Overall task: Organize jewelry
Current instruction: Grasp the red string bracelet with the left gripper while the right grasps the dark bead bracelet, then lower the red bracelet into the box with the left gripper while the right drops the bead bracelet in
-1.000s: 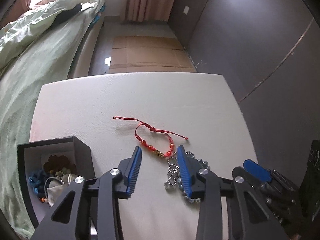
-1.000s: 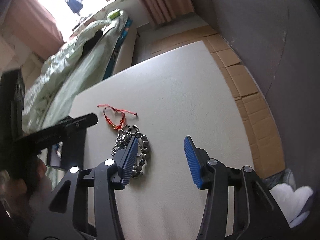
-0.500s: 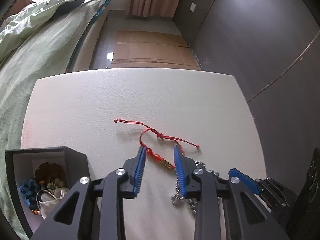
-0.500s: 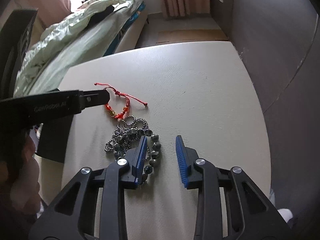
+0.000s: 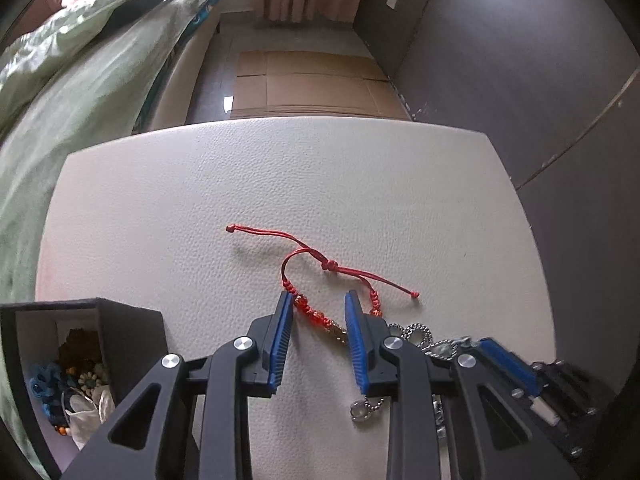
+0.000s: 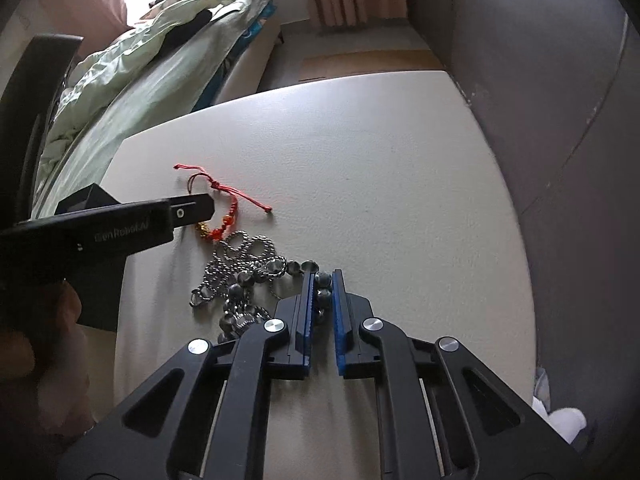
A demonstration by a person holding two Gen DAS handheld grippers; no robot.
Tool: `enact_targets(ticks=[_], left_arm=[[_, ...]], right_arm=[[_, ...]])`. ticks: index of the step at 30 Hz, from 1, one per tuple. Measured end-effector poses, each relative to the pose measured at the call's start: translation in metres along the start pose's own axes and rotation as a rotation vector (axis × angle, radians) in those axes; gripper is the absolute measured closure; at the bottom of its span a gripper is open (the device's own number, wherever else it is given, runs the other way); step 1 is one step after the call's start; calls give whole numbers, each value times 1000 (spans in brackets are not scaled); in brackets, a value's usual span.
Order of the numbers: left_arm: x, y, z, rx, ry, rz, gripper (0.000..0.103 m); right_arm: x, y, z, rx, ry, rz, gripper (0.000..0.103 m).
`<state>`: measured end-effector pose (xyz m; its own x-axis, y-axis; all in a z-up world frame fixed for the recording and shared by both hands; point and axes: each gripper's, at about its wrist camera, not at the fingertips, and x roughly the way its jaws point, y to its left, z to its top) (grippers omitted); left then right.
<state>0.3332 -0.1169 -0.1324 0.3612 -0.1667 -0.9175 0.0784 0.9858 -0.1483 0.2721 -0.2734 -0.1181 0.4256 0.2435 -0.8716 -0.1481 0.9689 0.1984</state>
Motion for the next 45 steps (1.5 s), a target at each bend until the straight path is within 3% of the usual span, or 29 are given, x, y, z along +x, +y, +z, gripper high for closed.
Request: enact_targets(ticks=[1,4,7,10,16,26,34,45], left_arm=[[0,-4,-2,25,-3,21,79],[0,-7,-7,49,-17,85,92],[-2,-1,-6,23,-9,70,98],[-5,7,-6,-18,3,8,98],[-39,9,-8,-18,-63,-54,98],[-93,22,-19,-25,-147,-113,98],[-130,44,-34,-33,-207,-104,98],[-149,97,-54,-76,-232,-28,98]], right_arm=[[-1,-2,0,9,-2,-2,93],[-11,-9,0,47,-26,28,93],[-24,-14,1,81,-58,77,94],[-37,-12,2,85,-83,110,94],[-63,-2,1,67,-149,160,94],[-97,4,-2,85,-268,170,94],[-114,27,-6,70,-326,205,94],[-110,70,-6,28,-337,260,94]])
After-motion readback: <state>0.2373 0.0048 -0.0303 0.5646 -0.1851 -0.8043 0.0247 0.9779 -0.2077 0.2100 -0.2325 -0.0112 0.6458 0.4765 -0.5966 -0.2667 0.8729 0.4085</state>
